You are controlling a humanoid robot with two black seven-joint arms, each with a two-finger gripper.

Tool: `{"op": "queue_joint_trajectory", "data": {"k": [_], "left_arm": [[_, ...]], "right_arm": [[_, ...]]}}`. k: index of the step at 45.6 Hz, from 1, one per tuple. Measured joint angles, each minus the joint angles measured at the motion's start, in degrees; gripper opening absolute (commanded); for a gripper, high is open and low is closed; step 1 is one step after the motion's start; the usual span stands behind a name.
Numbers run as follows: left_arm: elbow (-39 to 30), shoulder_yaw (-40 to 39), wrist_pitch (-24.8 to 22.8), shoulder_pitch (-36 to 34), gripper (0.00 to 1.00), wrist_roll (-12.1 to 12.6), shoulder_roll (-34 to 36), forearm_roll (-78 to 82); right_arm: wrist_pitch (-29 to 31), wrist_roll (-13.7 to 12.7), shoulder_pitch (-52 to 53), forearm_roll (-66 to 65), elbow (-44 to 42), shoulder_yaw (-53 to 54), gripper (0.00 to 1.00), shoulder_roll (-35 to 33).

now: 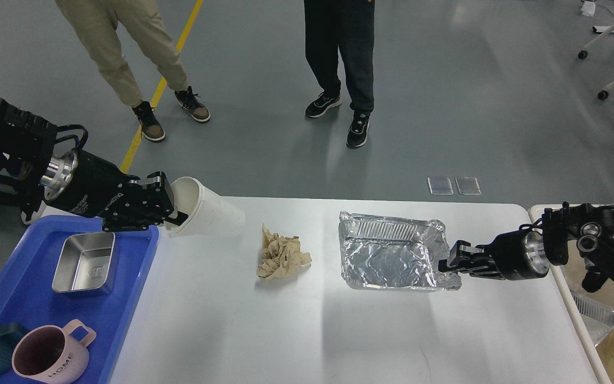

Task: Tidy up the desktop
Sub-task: 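Lift the paper cup with the left gripper while lowering the foil tray, then place the paper cup into the foil tray and open the left gripper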

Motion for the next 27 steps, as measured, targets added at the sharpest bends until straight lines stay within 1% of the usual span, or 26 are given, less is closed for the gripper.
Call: {"op": "queue_joint_trajectory", "data": {"k": [7,10,19,27], "left_arm": [[0.21,-1.93,0.00,-0.60,0.00,0.00,-0.87,-0.74],[0.49,-2.05,0.00,-1.04,0.00,0.00,-2.39,-0.75],[2.78,-1.76,0.00,-2.33,0.00,0.00,-12.05,-0.04],[6.93,-1.45,0.00,-3.93,0.00,-0.01,-21.17,2.42]], "right_arm": [[0.07,-0.08,0.03,-0.01,0.18,-0.21,0.00,1.35],[0.11,-0.08,0.29,0.03,0.21,-0.26,0.00,1.91],[0.26,-0.31,1.40,0.07,0.45,-0.38,0.00,3.90],[0.42,-1.08,3.12,0.07,0.69,-0.39,0.00,5.48]]}}
